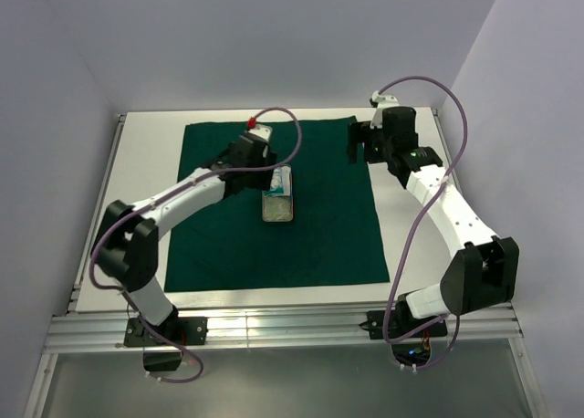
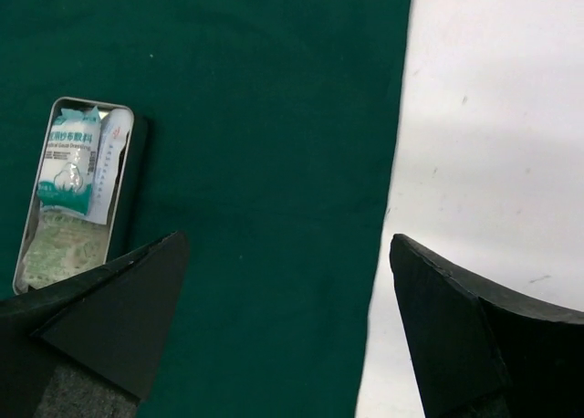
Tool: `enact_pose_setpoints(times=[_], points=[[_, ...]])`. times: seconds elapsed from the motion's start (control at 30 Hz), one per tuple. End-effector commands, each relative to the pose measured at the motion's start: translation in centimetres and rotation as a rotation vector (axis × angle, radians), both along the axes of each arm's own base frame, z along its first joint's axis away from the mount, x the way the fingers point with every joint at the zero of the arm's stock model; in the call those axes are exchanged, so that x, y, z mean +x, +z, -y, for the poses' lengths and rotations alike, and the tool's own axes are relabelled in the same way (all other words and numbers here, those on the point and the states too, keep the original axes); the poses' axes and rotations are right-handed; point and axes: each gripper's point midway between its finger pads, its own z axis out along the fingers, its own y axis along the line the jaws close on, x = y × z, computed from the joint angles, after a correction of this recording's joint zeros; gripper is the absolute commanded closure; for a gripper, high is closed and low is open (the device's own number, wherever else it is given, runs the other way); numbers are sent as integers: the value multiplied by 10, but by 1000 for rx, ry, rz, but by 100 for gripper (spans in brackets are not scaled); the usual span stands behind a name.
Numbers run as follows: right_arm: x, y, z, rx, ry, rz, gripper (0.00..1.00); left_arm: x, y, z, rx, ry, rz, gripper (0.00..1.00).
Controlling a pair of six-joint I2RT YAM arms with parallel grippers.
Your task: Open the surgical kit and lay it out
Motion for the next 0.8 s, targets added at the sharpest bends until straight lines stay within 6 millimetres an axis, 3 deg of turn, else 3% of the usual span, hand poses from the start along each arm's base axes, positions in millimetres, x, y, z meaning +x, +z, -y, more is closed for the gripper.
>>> enact_pose_setpoints(times=[0.0, 0.17, 0.27, 0.3, 0.47, 0.6, 0.77], points=[[8, 4, 1, 42, -35, 24, 2, -2, 5, 24, -94, 95, -20, 18], [7, -11, 0, 64, -8, -46, 9, 4, -2, 58, -211, 54, -105, 25], [6, -23, -2, 90, 0, -95, 11, 14, -11, 61, -192, 88, -120, 30], [7, -24, -3, 97, 4, -103, 11, 19, -22, 59, -167, 108, -132, 32], [11, -29, -1, 110, -2, -126, 12, 30, -28, 74, -192, 104, -159, 39], [16, -30, 1, 120, 0, -141, 13, 37, -43, 75, -181, 136, -190, 42], [20, -29, 1, 141, -3, -143, 13, 43, -48, 75, -173, 153, -190, 50]])
